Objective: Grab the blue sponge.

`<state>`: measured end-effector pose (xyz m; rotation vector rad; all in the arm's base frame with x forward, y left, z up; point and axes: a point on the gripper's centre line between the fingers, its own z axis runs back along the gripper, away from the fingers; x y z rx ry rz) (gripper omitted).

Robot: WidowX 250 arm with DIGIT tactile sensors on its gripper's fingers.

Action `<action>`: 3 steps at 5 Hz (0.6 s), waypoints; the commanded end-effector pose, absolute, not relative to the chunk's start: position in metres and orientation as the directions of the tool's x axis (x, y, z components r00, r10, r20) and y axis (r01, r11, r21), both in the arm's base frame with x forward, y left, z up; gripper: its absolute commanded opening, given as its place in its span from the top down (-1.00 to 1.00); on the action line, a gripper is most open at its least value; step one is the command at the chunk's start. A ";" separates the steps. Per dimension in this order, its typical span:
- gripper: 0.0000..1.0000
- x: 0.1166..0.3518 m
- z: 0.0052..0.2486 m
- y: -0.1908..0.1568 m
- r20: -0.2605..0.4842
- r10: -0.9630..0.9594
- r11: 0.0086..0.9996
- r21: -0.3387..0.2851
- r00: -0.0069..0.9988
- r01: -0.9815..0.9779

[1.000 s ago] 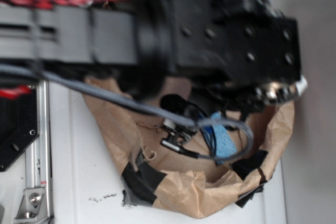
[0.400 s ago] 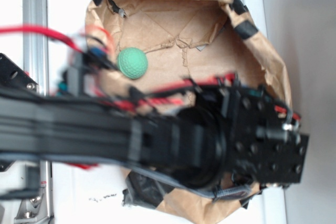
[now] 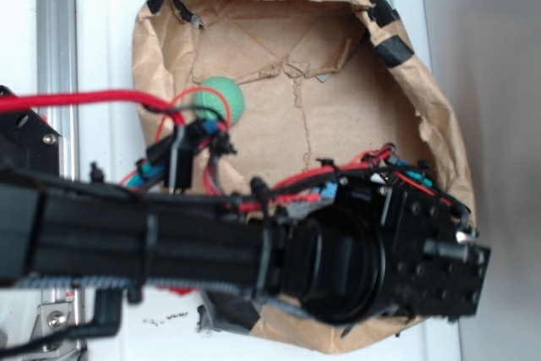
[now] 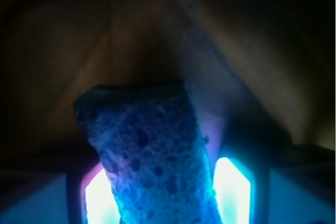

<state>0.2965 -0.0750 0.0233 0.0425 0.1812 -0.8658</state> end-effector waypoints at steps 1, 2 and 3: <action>1.00 0.251 0.114 -0.010 -0.053 -0.394 0.912 0.100 0.917 0.398; 1.00 0.232 0.157 -0.008 0.105 -0.159 0.985 0.089 0.982 0.150; 1.00 0.228 0.191 -0.009 0.199 -0.043 0.997 0.067 0.979 0.030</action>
